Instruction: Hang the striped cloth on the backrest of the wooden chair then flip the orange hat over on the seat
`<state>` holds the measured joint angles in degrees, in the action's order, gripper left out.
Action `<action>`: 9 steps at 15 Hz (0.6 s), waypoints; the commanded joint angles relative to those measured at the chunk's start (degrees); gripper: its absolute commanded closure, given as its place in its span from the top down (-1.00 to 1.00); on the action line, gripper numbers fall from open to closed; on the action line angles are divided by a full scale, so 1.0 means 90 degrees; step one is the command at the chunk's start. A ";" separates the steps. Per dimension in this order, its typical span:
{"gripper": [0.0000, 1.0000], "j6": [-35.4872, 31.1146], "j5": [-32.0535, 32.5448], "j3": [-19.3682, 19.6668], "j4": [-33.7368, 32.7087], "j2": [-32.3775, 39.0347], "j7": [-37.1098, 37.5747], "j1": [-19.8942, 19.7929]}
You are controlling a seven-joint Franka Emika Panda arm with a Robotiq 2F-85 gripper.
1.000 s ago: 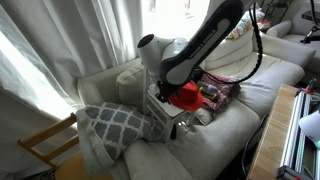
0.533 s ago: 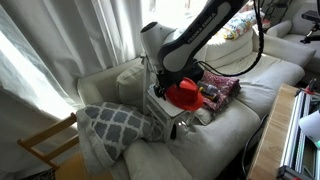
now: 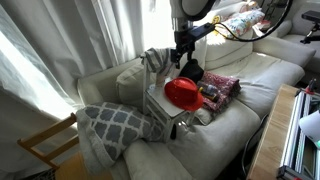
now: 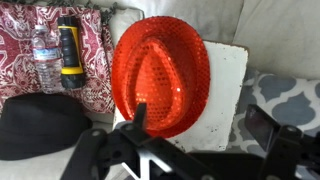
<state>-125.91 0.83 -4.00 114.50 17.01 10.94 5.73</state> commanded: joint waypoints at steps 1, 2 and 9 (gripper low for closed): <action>1.00 0.0481 -0.0673 0.0040 0.0863 -0.1323 -0.1435 -0.0526; 1.00 0.0657 -0.0775 0.0107 0.0923 -0.1552 -0.1698 -0.0609; 1.00 0.1290 -0.1378 0.0517 0.1252 -0.2701 -0.2747 -0.0771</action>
<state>-115.34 -9.20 -0.45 122.38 -2.74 -10.82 -1.18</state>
